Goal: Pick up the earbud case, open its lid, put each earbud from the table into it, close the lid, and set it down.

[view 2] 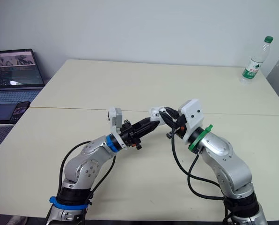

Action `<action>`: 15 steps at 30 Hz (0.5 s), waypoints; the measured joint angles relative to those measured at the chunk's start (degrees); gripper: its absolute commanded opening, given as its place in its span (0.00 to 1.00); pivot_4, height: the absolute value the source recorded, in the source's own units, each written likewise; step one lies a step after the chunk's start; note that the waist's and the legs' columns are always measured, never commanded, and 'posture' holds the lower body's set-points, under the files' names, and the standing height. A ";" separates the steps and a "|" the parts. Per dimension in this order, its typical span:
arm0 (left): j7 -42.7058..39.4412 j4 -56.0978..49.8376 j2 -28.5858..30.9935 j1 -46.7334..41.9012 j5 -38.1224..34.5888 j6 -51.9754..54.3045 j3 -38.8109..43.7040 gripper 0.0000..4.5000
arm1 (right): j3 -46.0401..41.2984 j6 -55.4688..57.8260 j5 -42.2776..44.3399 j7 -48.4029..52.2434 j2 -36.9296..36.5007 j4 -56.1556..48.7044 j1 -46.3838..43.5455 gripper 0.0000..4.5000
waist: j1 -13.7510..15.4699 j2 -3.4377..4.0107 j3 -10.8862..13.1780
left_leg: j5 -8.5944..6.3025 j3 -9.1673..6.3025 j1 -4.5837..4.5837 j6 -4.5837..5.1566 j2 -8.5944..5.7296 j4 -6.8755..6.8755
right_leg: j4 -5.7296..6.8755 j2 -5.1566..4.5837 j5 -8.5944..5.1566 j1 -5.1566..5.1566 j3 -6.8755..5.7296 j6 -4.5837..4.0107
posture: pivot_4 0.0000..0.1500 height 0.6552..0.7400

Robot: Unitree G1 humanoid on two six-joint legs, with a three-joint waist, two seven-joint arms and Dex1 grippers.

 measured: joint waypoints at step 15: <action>-1.09 1.05 0.67 0.29 1.45 -0.60 -0.85 0.18 | -2.32 8.73 2.24 -0.53 -0.79 -1.94 -0.18 0.58 | 0.00 0.00 0.00 | 0.00 0.00 0.00 0.00 -0.01 0.01 | 0.01 0.00 0.00 0.01 0.00 0.00 | 1.00 1.00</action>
